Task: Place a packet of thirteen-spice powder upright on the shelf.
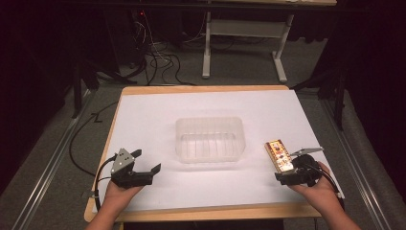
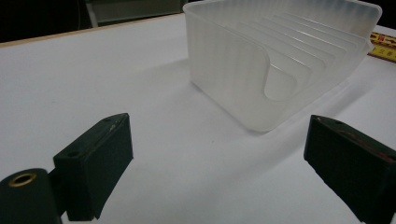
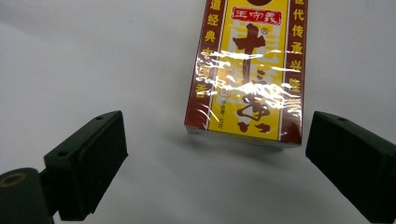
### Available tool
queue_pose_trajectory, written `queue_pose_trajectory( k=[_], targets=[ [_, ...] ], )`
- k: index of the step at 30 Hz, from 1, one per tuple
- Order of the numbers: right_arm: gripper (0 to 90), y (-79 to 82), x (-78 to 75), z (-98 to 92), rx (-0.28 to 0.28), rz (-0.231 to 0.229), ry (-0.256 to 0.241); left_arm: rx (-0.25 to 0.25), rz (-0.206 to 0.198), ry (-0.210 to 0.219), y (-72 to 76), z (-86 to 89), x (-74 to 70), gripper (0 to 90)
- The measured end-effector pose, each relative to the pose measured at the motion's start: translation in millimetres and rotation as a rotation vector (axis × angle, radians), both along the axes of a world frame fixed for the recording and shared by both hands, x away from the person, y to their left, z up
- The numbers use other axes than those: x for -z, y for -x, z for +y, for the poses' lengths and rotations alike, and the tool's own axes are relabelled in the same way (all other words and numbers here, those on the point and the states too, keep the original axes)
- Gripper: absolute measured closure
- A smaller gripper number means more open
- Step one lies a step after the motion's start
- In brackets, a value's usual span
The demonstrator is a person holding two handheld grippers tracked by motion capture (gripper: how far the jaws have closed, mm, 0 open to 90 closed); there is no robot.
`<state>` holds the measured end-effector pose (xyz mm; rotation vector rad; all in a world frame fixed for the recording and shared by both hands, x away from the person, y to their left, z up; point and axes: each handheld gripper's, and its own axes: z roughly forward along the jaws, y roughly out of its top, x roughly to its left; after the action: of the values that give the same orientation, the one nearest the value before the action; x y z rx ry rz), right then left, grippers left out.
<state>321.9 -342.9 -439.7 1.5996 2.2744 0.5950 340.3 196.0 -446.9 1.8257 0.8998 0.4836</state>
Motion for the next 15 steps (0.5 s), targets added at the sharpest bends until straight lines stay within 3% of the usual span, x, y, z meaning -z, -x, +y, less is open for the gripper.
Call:
queue_pose_trajectory(
  k=[15],
  targets=[
    [4.2,-15.7,-7.0,1.8,-0.047,0.169,0.085,0.007,0.002,-0.010,-0.2,-1.5,0.6,8.4]
  ],
)
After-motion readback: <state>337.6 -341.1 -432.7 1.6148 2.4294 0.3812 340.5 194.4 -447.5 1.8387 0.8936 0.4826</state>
